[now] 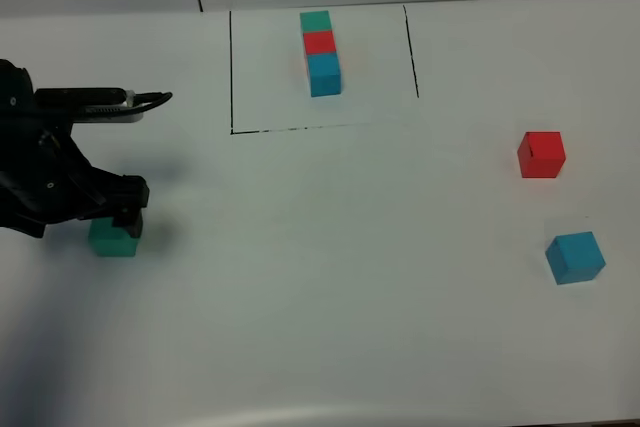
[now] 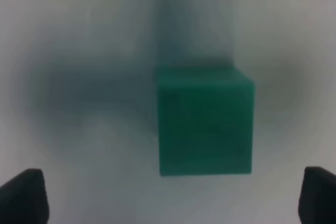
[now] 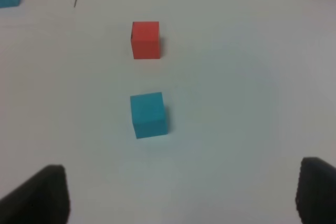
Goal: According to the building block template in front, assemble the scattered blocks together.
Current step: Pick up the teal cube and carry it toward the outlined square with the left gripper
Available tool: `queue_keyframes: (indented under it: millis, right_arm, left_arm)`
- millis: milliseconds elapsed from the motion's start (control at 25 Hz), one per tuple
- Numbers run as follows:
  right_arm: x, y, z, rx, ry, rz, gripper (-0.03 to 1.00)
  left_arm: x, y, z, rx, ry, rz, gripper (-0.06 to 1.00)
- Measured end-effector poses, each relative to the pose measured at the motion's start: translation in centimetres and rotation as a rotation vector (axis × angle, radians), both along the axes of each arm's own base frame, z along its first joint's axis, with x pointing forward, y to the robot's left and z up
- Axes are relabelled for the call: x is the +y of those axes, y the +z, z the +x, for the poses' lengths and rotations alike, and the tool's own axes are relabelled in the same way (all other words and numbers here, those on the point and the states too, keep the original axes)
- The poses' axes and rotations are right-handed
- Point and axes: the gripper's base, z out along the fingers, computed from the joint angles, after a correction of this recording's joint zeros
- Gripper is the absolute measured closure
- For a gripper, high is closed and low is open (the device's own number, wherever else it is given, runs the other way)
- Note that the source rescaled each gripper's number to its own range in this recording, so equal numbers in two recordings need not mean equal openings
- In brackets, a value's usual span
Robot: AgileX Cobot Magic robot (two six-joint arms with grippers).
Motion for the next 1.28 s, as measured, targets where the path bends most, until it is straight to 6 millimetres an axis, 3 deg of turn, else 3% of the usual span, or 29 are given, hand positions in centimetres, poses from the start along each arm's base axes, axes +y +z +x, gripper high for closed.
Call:
queue_keyframes:
  millis: [320, 520, 600, 680, 840, 1160, 1280]
  right_arm:
    - [0.0, 0.0, 0.0, 0.000, 0.000, 0.001, 0.04]
    - [0.0, 0.0, 0.0, 0.000, 0.000, 0.001, 0.04]
    - [0.0, 0.0, 0.0, 0.000, 0.000, 0.001, 0.04]
    - [0.0, 0.0, 0.0, 0.000, 0.000, 0.001, 0.04]
    - [0.0, 0.0, 0.0, 0.000, 0.000, 0.001, 0.04]
    - [0.0, 0.0, 0.0, 0.000, 0.000, 0.001, 0.04]
    - [0.0, 0.0, 0.0, 0.000, 0.000, 0.001, 0.04]
  left_arm:
    - [-0.6, -1.9, 1.5, -0.014, 0.011, -0.038, -0.03]
    - [-0.6, -2.4, 1.6, 0.005, -0.002, -0.042, 0.11]
    - [-0.7, -2.4, 1.6, 0.005, -0.003, -0.043, 0.23]
    - [-0.7, -2.4, 1.6, 0.005, -0.003, -0.042, 0.42]
    - [-0.6, -2.4, 1.5, 0.016, -0.013, -0.031, 0.94]
    - [-0.6, -1.7, 1.8, 0.035, -0.070, -0.022, 0.93]
    - [-1.8, -0.8, 2.2, 0.039, -0.206, -0.011, 0.93]
